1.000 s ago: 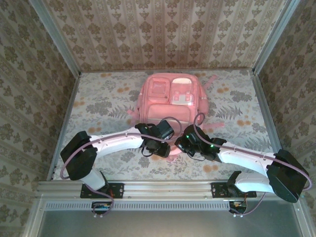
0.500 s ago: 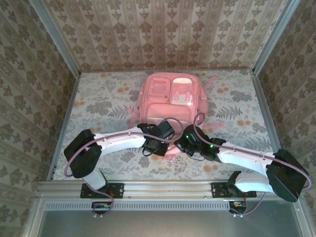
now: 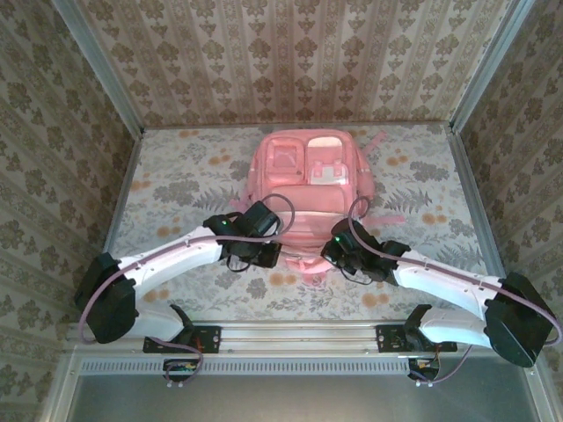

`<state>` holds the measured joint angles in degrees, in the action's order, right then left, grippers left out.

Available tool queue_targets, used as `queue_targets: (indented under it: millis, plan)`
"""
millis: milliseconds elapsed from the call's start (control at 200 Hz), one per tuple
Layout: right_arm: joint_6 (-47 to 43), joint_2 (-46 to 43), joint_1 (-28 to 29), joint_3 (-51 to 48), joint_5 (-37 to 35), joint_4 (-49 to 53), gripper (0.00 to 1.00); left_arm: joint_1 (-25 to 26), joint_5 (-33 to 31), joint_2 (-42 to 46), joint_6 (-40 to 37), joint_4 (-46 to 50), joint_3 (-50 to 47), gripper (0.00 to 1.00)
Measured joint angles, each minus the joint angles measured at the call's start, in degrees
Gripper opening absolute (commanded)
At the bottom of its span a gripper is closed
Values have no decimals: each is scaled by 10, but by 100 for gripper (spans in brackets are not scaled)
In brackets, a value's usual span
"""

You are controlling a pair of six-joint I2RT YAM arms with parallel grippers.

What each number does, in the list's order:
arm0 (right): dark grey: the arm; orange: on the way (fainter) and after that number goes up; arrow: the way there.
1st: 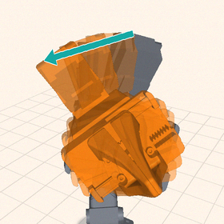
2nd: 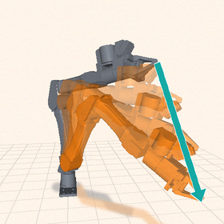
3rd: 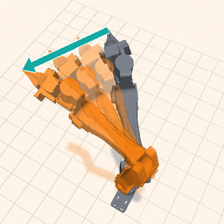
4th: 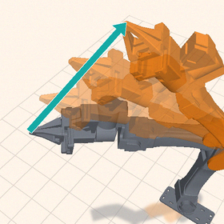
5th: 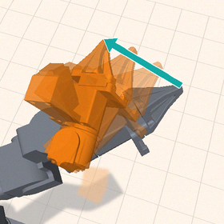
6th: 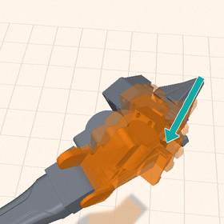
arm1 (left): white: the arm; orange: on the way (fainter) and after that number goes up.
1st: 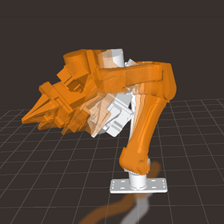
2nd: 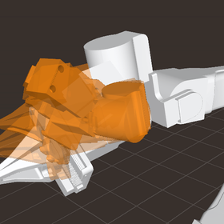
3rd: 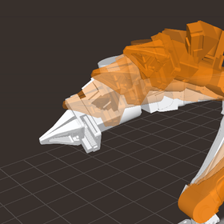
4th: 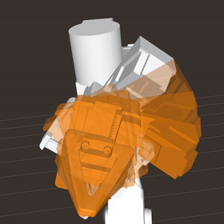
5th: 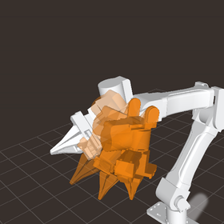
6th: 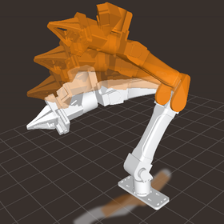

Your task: Pack the student bag

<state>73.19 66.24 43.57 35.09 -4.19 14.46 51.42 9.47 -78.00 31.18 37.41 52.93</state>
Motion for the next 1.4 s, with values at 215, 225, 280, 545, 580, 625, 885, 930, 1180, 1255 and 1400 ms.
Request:
queue_targets:
  millis: [215, 225, 280, 545, 580, 625, 885, 930, 1180, 1255, 1400]
  plan:
    - [-26, -24, -31, -5, -4, 25, 0, -4, 27, -2, -3, -5, -16, 7]
    - [-26, -24, -32, -5, -4, 25, 0, -4, 28, -3, -3, -6, -16, 8]
    - [-32, -24, -33, -5, 0, 24, 0, 3, 27, -7, -3, -12, -15, 13]
    - [-40, -28, -32, -18, 31, -5, 0, 77, 27, -64, 24, -38, 49, 40]
    - [-39, -30, -31, -18, 34, -8, 0, 83, 26, -76, 25, -39, 64, 40]
    - [-38, -31, -30, -18, 37, -10, 0, 89, 25, -92, 27, -40, 83, 39]
    - [-9, -32, -28, -32, 51, -36, 0, 97, 22, -148, 38, -38, 114, 40]
    - [-5, -33, -28, -35, 51, -42, 0, 96, 19, -155, 38, -35, 114, 42]
    - [19, -40, -16, -46, 53, -61, 0, 92, 7, -168, 45, -31, 114, 46]
    - [23, -39, -7, -46, 53, -68, 0, 89, 3, -170, 49, -31, 114, 47]
    - [32, -35, 7, -46, 50, -76, 0, 81, -5, -174, 53, -31, 114, 24]
